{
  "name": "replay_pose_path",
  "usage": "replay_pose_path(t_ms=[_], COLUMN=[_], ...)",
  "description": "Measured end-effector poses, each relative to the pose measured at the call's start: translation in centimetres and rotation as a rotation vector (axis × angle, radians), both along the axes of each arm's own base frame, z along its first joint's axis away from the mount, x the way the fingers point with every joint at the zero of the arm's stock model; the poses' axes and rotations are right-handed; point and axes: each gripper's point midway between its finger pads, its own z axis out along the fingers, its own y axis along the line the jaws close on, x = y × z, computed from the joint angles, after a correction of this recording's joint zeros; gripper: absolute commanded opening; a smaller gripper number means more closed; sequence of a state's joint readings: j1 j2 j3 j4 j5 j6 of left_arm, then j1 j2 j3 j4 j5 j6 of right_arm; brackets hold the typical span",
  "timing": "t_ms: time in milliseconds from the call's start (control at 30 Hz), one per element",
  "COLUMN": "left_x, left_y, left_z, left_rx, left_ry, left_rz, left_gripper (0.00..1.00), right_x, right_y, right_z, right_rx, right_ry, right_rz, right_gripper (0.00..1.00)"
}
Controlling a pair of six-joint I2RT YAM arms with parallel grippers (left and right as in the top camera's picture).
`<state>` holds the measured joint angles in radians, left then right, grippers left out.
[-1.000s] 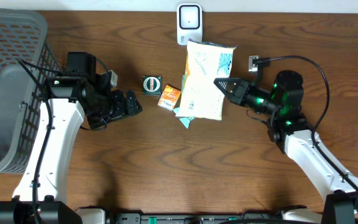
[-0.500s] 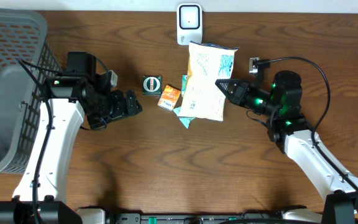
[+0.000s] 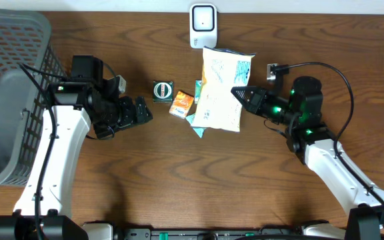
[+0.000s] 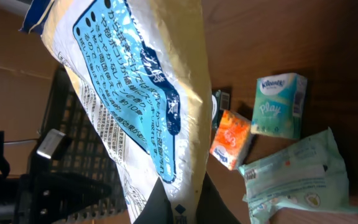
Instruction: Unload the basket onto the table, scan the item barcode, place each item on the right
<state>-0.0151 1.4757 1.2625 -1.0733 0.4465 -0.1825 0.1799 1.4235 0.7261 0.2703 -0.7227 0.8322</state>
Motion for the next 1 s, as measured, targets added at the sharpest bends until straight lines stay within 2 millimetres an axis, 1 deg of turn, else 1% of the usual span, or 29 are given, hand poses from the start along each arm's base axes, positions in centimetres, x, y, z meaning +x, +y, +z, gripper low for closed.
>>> replay_pose_path(t_ms=[767,1000], left_x=[0.0,0.0], left_y=[0.0,0.0], left_z=[0.0,0.0], left_rx=[0.000,0.000], left_ry=[0.000,0.000], left_rz=[0.000,0.000], left_gripper=[0.98,0.98], right_x=[0.1,-0.2], right_y=[-0.1,1.0], right_z=[-0.5,-1.0], right_rx=[-0.025,-0.071], right_ry=[0.002,-0.013], right_rz=[-0.013,-0.008], right_gripper=[0.01,0.02])
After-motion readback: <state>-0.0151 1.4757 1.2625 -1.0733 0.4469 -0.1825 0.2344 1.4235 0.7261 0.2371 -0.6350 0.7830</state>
